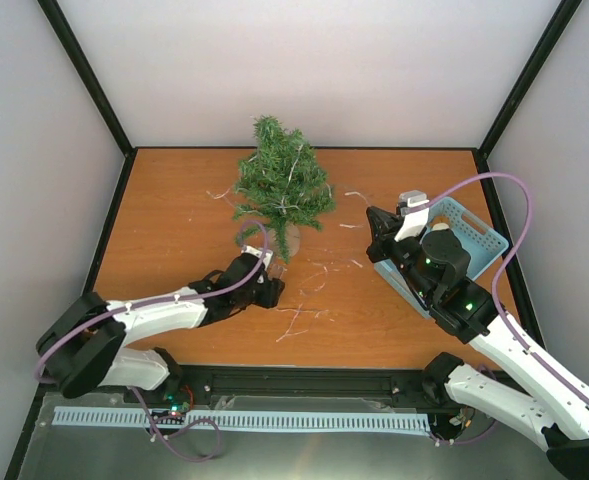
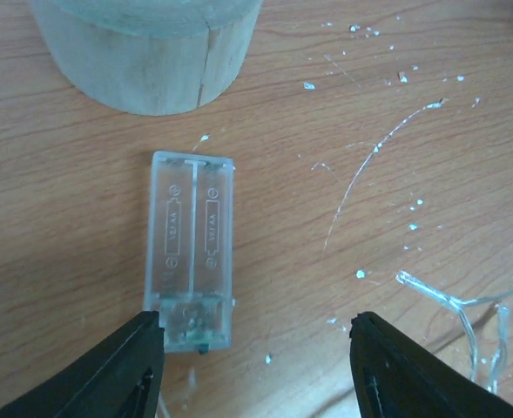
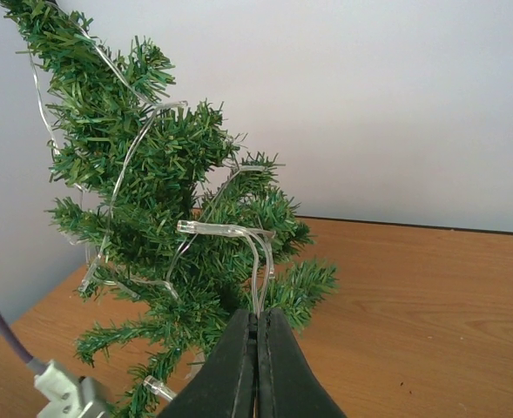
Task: Decorate the small christmas tree
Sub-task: Wrap the decoration item around the Christmas tree.
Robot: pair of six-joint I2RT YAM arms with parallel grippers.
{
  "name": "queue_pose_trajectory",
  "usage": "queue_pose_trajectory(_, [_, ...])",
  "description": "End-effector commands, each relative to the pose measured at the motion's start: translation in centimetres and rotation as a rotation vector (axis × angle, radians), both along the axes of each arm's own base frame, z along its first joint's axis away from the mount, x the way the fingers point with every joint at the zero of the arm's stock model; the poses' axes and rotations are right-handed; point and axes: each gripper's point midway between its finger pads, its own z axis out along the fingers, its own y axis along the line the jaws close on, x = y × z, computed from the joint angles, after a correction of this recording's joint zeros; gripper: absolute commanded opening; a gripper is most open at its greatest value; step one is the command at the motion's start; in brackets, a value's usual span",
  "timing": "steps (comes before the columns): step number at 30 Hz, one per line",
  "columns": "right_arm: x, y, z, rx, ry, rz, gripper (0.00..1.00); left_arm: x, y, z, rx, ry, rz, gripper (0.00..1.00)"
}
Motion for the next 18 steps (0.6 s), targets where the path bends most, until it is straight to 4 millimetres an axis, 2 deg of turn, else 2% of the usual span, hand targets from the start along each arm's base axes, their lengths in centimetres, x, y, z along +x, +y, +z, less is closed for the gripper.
queue_pose_trajectory(1, [-0.2,-0.2,0.7,0.025,-0.017,-0.001,0.03,1.9,-1.1,0.6,0.037,-0.065,-0.056,0.59])
queue_pose_trajectory(7, [-0.4,-0.4,1.2,0.028,-0.028,-0.003,0.03,2.8,-1.3,-1.0,0.083,-0.066,-0.066,0.58])
queue_pose_trajectory(14, [-0.3,-0.1,0.7,0.024,-0.013,0.005,0.03,2.9,-1.0,-3.5,0.127,-0.030,-0.060,0.58])
queue_pose_trajectory(18, [-0.3,-0.1,0.5,0.023,-0.011,0.005,0.03,3.1,-0.4,-4.2,0.163,-0.027,-0.035,0.43])
